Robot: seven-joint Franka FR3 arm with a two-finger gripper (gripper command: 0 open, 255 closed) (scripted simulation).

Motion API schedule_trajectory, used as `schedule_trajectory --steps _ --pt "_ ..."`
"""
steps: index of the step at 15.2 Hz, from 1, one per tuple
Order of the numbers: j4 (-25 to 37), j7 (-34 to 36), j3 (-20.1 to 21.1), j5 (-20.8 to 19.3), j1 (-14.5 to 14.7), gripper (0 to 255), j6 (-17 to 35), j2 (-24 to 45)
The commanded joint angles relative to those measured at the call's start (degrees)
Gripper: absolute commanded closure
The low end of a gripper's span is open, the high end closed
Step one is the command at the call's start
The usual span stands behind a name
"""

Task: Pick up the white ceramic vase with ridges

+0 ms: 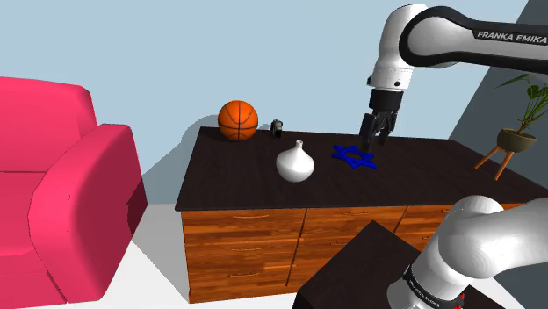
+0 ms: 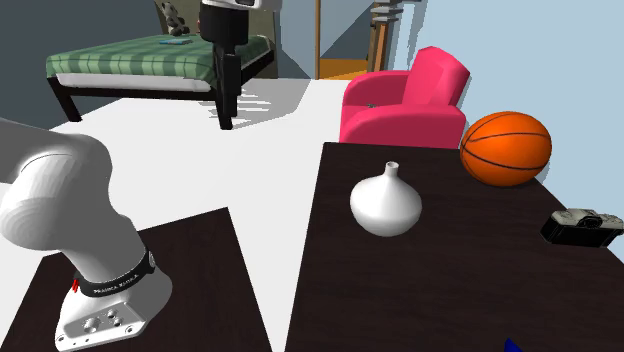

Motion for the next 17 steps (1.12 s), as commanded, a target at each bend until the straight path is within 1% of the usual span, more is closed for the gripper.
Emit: schedule_trajectory --steps 1,5,9,17 --pt "0.0 0.0 0.0 0.0 0.0 0 0.0 0.0" --pt "0.0 -1.4 -1.0 -1.2 -0.5 0 7.7 5.9" --pt "1.2 -2.8 -2.0 -2.1 -0.9 0 15.0 12.6" --pt "7.4 -5.2 -3.9 -2.8 -1.5 0 27.1 27.2"
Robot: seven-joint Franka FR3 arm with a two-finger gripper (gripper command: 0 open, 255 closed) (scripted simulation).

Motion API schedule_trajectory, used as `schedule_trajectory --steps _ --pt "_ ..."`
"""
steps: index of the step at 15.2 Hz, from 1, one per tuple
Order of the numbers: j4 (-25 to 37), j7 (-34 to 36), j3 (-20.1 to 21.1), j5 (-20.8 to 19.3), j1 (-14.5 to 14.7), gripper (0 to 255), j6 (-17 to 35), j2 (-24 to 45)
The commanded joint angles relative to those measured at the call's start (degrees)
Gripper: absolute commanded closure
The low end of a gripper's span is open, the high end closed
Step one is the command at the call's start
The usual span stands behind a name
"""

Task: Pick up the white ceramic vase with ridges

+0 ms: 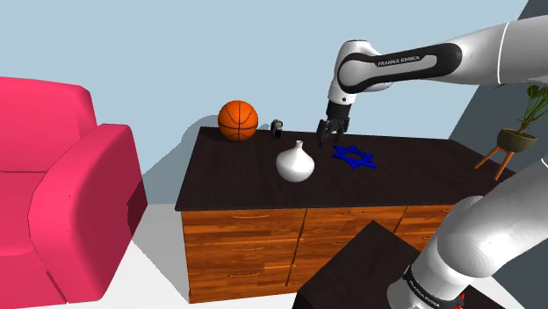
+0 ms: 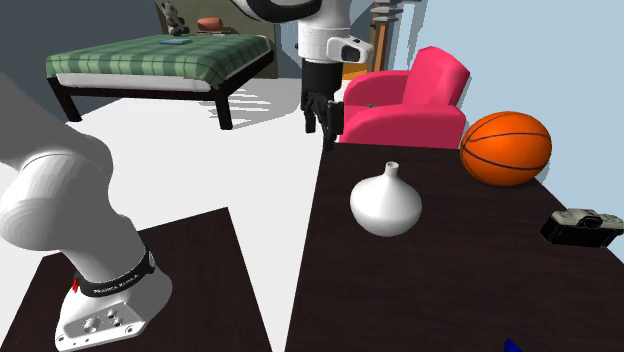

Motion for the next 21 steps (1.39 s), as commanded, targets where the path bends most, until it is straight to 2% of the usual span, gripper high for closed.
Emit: schedule_trajectory --steps 1,7,13,21 --pt "2.4 -0.6 -0.4 0.0 -0.1 0 2.7 4.0" --pt "10.6 -2.6 -1.6 0.6 -0.6 0 8.9 15.6" --pt "20.6 -4.4 -2.2 1.9 -1.4 0 12.4 26.6" --pt "17.2 -4.6 -2.1 2.2 -1.5 0 17.8 28.6"
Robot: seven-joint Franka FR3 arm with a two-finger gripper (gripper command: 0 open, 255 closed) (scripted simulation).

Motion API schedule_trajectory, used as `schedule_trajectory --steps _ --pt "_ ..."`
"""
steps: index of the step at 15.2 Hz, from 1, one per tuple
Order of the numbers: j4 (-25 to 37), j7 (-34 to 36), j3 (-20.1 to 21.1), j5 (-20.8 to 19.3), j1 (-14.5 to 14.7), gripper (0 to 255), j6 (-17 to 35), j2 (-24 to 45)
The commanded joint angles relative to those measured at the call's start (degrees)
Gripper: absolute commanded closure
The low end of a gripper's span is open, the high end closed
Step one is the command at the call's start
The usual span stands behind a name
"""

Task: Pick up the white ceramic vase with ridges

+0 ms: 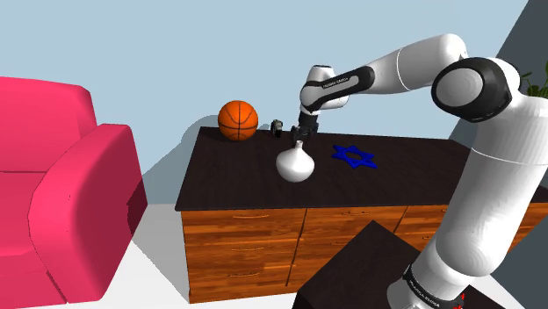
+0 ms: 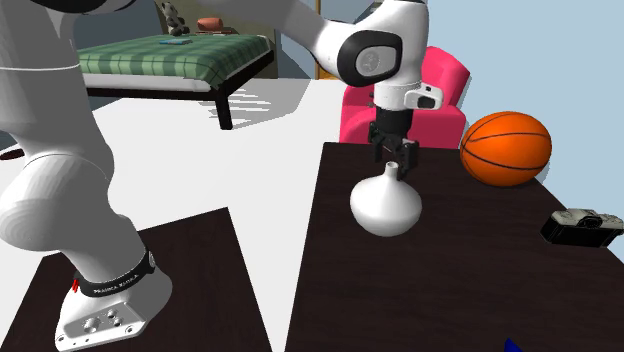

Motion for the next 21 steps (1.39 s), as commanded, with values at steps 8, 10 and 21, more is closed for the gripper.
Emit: schedule_trajectory --steps 8,10,21 --pt "-0.5 -0.2 0.0 0.1 -0.1 255 0.7 0.2" --pt "-0.5 -0.2 0.0 0.1 -0.1 255 0.7 0.2" --pt "4.1 0.2 -0.1 -0.4 0.0 255 -6.4 -2.3"
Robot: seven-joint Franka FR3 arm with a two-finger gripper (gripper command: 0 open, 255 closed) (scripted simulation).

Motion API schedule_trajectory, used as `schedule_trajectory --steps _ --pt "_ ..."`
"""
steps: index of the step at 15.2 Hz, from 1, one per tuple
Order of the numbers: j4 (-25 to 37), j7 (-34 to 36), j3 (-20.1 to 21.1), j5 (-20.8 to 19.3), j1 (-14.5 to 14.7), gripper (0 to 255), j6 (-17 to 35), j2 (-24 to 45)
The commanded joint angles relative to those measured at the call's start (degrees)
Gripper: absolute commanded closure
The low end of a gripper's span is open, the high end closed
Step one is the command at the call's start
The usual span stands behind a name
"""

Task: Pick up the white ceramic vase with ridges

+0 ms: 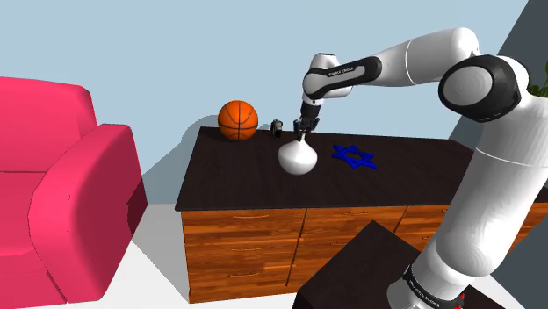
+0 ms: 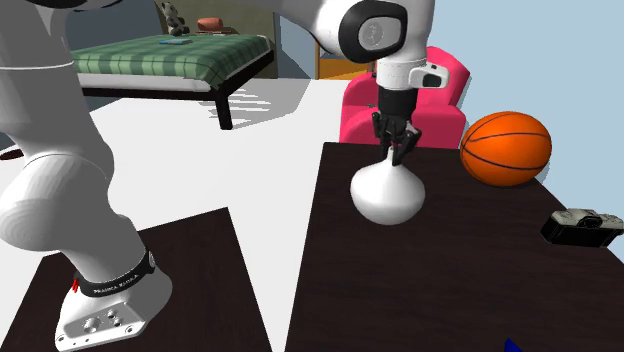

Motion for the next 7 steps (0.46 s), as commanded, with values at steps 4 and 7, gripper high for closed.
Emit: schedule_trajectory --steps 4,7 --pt "3.0 0.2 0.0 -0.2 0.1 255 -3.9 -1.0" --pt "3.7 0.2 0.0 -0.2 0.1 255 -4.7 -1.1"
